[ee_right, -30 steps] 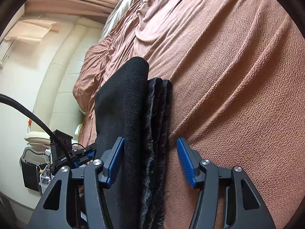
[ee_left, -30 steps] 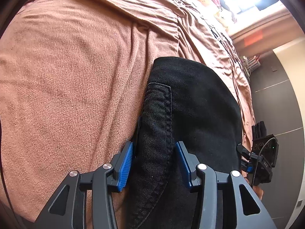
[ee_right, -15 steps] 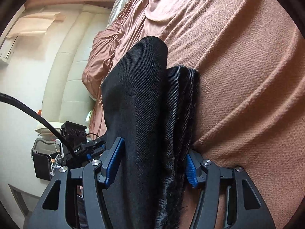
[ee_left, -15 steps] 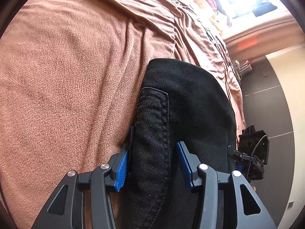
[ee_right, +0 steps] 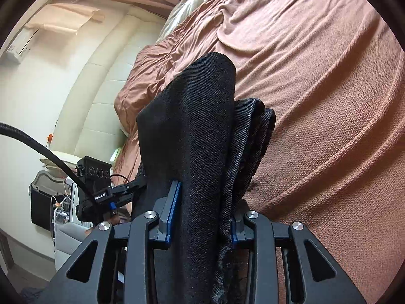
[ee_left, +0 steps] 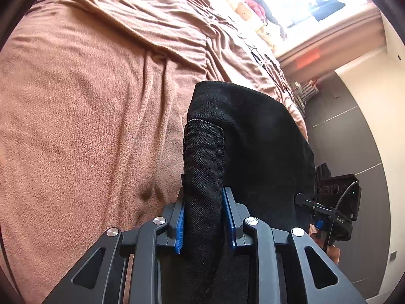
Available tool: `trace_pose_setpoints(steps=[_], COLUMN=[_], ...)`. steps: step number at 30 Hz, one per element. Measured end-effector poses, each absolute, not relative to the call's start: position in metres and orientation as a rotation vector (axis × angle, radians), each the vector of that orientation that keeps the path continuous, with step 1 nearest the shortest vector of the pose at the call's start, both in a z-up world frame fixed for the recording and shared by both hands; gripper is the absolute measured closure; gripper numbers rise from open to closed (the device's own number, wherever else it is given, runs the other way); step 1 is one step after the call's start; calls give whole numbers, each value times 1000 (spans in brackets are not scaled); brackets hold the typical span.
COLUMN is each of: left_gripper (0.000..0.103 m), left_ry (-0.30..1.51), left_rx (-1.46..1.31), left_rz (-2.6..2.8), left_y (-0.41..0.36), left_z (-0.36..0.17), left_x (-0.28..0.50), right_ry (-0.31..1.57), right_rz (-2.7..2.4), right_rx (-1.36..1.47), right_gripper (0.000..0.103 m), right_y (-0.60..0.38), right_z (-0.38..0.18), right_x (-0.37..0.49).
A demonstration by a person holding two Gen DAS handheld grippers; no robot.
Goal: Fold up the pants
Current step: 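Grasp the folded pants edge with both grippers and lift it, then carry the lifted pants with both grippers toward the headboard end of the bed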
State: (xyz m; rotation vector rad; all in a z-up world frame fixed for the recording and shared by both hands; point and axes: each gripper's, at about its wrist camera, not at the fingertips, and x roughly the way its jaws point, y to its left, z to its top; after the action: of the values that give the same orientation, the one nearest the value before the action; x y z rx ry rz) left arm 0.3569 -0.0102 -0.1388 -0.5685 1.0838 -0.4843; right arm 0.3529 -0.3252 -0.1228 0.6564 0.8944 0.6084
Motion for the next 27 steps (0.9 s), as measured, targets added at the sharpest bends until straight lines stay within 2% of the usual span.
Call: trace_pose_setpoints(steps=[27], left_gripper=[79], left_ry=[793], left_rx=[-523], left_rz=[-555], left_y=[4], left_z=[-18], left_x=[257], right_ry=[565], right_rz=[626], right_rx=[463], right_gripper=[78], right_y=[-284], right_z=[-41], right_x=[221])
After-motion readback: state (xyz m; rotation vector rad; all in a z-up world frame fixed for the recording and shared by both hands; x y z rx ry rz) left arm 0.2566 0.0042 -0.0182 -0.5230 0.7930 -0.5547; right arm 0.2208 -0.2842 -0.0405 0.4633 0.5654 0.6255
